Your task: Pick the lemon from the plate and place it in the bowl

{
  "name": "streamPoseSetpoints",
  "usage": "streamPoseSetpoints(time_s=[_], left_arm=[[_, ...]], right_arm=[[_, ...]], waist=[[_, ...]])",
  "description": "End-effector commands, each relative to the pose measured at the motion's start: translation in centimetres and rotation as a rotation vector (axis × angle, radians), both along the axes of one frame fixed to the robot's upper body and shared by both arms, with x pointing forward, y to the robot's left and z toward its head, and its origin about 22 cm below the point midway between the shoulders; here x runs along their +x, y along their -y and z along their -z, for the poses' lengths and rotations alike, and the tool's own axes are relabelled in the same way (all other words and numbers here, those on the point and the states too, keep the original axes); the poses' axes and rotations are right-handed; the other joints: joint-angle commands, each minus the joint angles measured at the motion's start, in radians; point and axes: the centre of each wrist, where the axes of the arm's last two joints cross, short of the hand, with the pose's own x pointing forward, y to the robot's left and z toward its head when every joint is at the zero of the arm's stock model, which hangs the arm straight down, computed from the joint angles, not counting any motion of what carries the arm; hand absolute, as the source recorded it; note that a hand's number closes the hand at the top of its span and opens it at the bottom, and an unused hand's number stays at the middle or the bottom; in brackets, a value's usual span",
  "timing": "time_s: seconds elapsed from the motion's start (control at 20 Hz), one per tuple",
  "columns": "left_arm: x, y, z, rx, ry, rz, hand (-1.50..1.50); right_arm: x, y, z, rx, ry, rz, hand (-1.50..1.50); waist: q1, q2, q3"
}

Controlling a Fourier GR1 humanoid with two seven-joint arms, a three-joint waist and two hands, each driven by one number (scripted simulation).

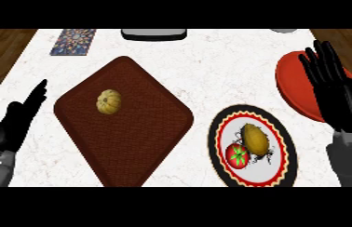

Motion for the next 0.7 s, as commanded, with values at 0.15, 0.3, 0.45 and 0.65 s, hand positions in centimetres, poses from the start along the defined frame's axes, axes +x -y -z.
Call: streamPoseSetpoints(time_s=[0.15, 0.3, 0.45, 0.65], left_arm=[[1.4, 5.0, -1.5, -0.356, 0.294, 0.095, 0.00], [1.8, 5.2, -2.4, -0.402, 0.314, 0.109, 0.00], [1.5, 6.6, -2.3, -0.600, 0.370, 0.151, 0.00], [1.7, 6.2, -3.3, -0.612, 0.362, 0.169, 0.00]], right_arm=[[0.5, -0.9, 0.8, -0.001, -0.223, 0.070, -1.50], [-2.0, 6.1, 0.0, -0.595, -0.342, 0.268, -1.50], [-2.9, 2.9, 5.8, -0.365, -0.472, 0.529, -1.50], [-2.0, 3.1, 3.7, -0.483, -0.347, 0.586, -1.50]], waist=[[0.030, 0.044, 0.013], [-0.011, 0.047, -0.032], [0.024, 0.045, 0.012], [0.018, 0.045, 0.017]])
